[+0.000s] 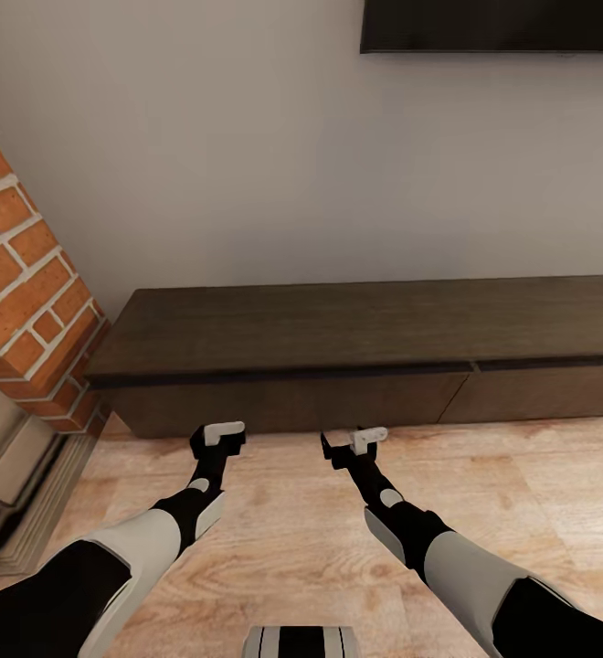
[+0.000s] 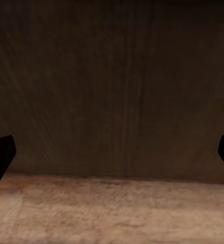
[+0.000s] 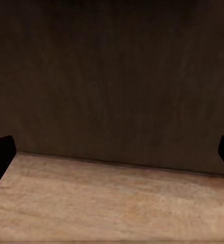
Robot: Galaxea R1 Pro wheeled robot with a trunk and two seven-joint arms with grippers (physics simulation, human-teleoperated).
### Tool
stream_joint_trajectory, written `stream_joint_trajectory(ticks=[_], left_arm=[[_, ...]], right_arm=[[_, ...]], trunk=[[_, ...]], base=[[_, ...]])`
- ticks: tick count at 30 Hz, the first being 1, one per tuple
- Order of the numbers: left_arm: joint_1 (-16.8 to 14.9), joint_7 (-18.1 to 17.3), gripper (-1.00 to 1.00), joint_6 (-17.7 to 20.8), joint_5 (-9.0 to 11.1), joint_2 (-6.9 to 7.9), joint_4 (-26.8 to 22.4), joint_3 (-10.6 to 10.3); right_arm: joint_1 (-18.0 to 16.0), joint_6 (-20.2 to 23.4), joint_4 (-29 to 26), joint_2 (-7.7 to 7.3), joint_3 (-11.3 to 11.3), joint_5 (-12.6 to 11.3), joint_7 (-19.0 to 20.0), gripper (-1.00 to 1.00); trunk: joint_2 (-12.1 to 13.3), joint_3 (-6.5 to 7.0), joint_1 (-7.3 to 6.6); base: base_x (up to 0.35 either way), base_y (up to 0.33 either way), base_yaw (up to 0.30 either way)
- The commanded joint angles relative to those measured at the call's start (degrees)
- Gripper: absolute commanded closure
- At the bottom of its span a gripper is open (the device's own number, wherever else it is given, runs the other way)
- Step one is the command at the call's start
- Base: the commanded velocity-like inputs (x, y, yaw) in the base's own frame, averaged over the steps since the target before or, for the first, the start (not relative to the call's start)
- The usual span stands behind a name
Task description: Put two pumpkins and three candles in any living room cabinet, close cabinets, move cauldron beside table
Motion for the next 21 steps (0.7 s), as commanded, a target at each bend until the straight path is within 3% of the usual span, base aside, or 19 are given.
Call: stream_joint_trajectory(ticks=[1,8,15,17,21], left_arm=[[0.0,0.4,-1.0,-0.1,0.2,-0.01,0.0,-0.5],[0.0,0.8,-1.0,-0.2,0.5,-0.13,0.0,-0.3],[0.0,0.8,-1.0,0.0,0.6,-0.25,0.0,-0.3],[0.0,0.7,-1.0,3.6,0.6,-0.26,0.0,-0.2],[0.0,0.7,-1.0,6.2,0.6,-0.26,0.0,-0.2]], right_arm=[[-0.1,-0.2,0.0,-0.05,0.5,-0.3,-0.4,-1.0],[-0.1,-0.1,-0.1,-0.09,0.6,-0.3,-0.3,-1.0],[-0.1,-0.1,-0.1,-0.02,0.7,-0.4,-0.4,-1.0],[-0.1,0.0,0.1,-0.02,0.8,-0.4,-0.5,-1.0],[0.0,0.0,0.1,-0.01,0.8,-0.4,-0.5,-1.0]], trunk=[[0.0,-0.04,-0.01],[0.0,-0.04,-0.01],[0.1,1.51,-0.19],[0.1,1.95,-0.24],[0.2,2.84,-0.35]], base=[[-0.01,0.0,0.0],[-0.002,0.0,0.0],[0.0,0.0,0.0],[0.0,0.0,0.0],[0.0,0.0,0.0]])
